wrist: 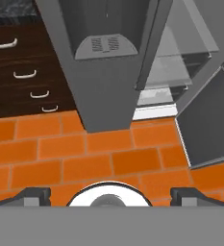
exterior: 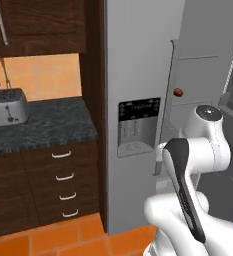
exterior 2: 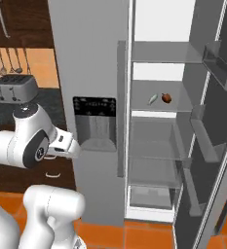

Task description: Place one bell pepper and one fish in each tupperware on the nearby counter, to pack two identical lunches.

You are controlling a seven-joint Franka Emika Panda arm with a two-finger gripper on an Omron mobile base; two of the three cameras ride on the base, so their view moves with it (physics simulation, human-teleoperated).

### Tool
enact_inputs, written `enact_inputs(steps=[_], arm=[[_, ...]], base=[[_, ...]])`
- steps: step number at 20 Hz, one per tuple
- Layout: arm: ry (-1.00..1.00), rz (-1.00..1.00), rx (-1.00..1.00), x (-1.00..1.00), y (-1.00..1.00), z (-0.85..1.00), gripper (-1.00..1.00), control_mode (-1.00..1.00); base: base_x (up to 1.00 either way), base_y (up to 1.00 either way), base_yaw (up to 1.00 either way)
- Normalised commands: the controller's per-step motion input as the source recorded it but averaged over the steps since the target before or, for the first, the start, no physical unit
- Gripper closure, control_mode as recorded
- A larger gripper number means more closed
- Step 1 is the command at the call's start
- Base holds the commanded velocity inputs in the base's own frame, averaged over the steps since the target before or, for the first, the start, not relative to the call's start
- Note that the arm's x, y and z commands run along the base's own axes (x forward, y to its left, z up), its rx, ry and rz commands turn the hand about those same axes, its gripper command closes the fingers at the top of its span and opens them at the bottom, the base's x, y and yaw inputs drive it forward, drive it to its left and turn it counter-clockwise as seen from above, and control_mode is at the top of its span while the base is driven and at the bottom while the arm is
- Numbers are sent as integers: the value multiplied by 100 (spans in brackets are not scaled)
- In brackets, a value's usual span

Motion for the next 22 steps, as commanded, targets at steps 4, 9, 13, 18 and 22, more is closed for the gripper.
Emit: enact_inputs(steps=[4, 9, 13, 18, 22], arm=[[0, 0, 0, 0, 0, 0, -100, 100], [0, 0, 0, 0, 0, 0, -100, 100], [0, 0, 0, 0, 0, 0, -100, 100], [0, 0, 0, 0, 0, 0, -100, 100], [0, 0, 0, 0, 0, 0, -100, 100]], base=[[21, -71, 4], [25, -56, -9], [55, -55, -11], [70, -44, 3], [16, -59, 12]])
